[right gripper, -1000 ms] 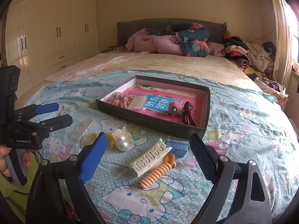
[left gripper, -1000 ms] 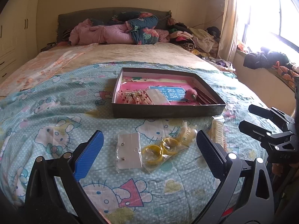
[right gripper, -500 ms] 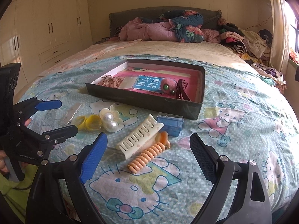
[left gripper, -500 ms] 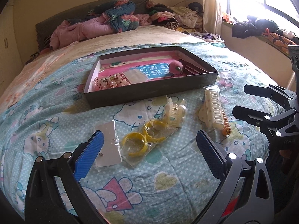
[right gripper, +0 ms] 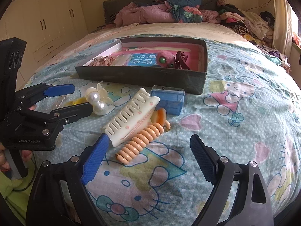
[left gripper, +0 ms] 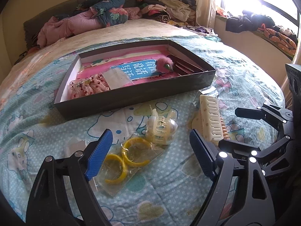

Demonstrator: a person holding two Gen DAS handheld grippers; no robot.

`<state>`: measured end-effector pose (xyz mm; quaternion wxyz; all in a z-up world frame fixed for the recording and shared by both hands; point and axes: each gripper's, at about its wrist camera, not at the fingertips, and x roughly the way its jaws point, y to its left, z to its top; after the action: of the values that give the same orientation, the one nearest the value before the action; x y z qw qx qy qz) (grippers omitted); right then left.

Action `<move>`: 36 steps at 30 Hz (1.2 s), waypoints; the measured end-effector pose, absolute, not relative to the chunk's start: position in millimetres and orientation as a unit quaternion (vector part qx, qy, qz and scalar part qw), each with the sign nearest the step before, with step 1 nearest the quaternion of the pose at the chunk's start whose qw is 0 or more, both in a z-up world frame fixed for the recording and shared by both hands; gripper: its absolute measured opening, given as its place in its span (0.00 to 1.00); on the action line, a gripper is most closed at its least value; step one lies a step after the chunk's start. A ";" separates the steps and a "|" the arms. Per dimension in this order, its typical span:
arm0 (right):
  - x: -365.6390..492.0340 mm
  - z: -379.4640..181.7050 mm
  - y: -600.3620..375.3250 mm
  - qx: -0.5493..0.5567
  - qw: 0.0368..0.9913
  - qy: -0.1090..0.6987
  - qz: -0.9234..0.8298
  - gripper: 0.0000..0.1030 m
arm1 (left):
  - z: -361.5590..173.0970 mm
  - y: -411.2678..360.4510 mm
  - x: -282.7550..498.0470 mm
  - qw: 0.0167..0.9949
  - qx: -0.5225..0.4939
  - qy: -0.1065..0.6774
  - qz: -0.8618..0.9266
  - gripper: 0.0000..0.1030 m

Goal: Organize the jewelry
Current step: 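Grasp the orange spiral hair tie with the right tool while the left tool reaches the white clip, then carry the pearl clip and spiral tie into the box with the left and right tools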

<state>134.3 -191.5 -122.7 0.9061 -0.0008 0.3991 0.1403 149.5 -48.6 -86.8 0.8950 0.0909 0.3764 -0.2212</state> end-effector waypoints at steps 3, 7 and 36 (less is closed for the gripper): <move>135.0 -126.6 -188.1 -0.002 0.903 0.404 0.145 0.76 | -88.7 -50.7 154.8 0.892 0.090 0.381 -0.225 0.66; 136.4 -133.5 -185.5 -0.011 0.901 0.410 0.143 0.68 | -92.4 -55.7 161.9 0.888 0.089 0.388 -0.229 0.56; 118.8 -132.0 -222.1 -0.036 0.901 0.417 0.114 0.18 | -97.9 -81.3 169.5 0.875 0.082 0.401 -0.257 0.30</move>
<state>118.8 -222.1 -132.0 0.9011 -0.0359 0.4168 0.1139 169.5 -81.3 -97.9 0.8755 0.0819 0.4009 -0.2571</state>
